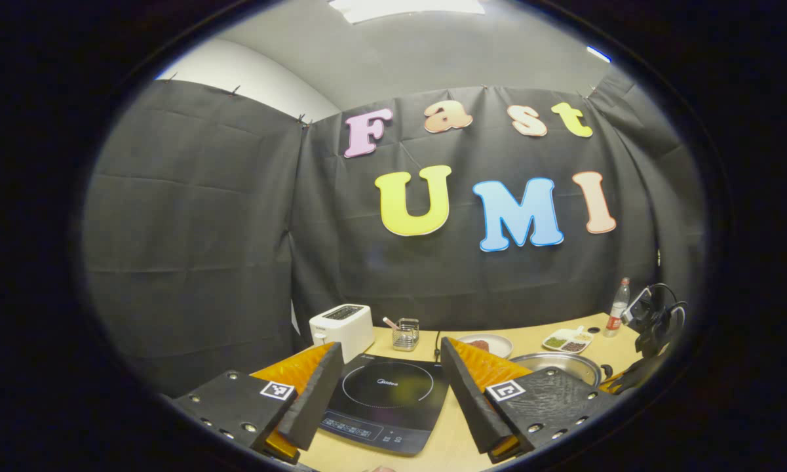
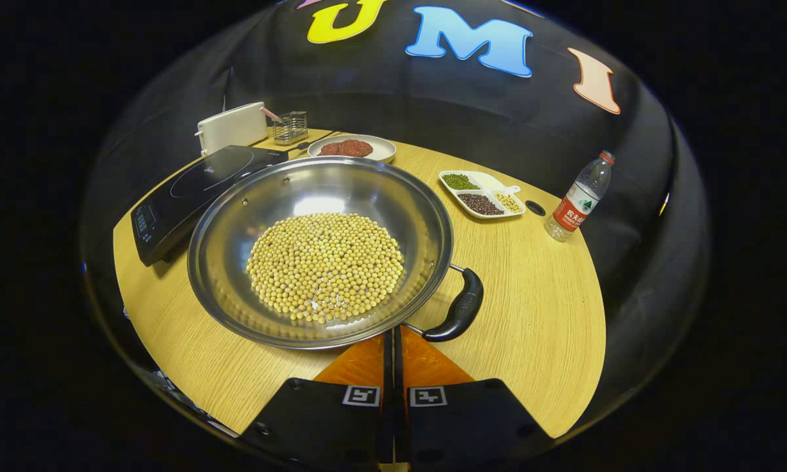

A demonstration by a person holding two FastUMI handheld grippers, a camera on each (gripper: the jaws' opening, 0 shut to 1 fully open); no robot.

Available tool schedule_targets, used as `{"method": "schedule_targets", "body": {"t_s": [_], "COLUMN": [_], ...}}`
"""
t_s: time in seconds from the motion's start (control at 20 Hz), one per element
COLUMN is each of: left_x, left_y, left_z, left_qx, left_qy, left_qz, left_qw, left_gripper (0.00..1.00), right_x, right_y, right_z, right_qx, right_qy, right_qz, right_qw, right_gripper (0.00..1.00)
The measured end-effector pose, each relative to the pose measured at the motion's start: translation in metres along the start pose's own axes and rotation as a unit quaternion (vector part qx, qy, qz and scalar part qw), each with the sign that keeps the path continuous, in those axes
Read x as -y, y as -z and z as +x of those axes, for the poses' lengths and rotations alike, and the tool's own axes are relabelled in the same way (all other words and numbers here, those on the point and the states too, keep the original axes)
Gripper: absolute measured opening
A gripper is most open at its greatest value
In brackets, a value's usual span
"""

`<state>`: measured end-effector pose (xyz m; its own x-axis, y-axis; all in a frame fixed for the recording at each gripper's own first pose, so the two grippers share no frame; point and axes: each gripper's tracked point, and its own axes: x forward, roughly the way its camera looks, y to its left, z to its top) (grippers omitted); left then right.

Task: First push the handle of the pot to place it horizontally, then grasp the pot with both hands and set it on the induction cooktop.

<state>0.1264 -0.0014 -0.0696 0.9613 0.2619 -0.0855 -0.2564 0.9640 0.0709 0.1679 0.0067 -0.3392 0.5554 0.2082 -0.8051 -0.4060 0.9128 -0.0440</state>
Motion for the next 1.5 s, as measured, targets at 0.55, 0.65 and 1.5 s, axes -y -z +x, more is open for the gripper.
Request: {"method": "schedule_targets", "body": {"t_s": [0.55,0.65,1.5], "left_x": [0.052,0.06,0.144], "left_y": [0.007,0.012,0.131], "left_z": [0.037,0.049,0.152], "left_qx": [-0.006,-0.01,-0.155], "left_qy": [0.032,0.052,0.215], "left_qz": [0.008,-0.005,-0.043], "left_qw": [0.999,0.999,0.963], "left_gripper": [0.88,0.88,0.88], "right_x": [0.036,0.039,0.06], "right_y": [-0.046,-0.058,-0.082], "right_z": [-0.025,-0.041,-0.035], "right_qx": [0.122,0.153,0.159], "right_qy": [0.008,0.007,0.078], "right_qz": [0.074,0.098,0.193], "right_qw": [0.99,0.983,0.965], "right_gripper": [0.15,0.55,0.97]}}
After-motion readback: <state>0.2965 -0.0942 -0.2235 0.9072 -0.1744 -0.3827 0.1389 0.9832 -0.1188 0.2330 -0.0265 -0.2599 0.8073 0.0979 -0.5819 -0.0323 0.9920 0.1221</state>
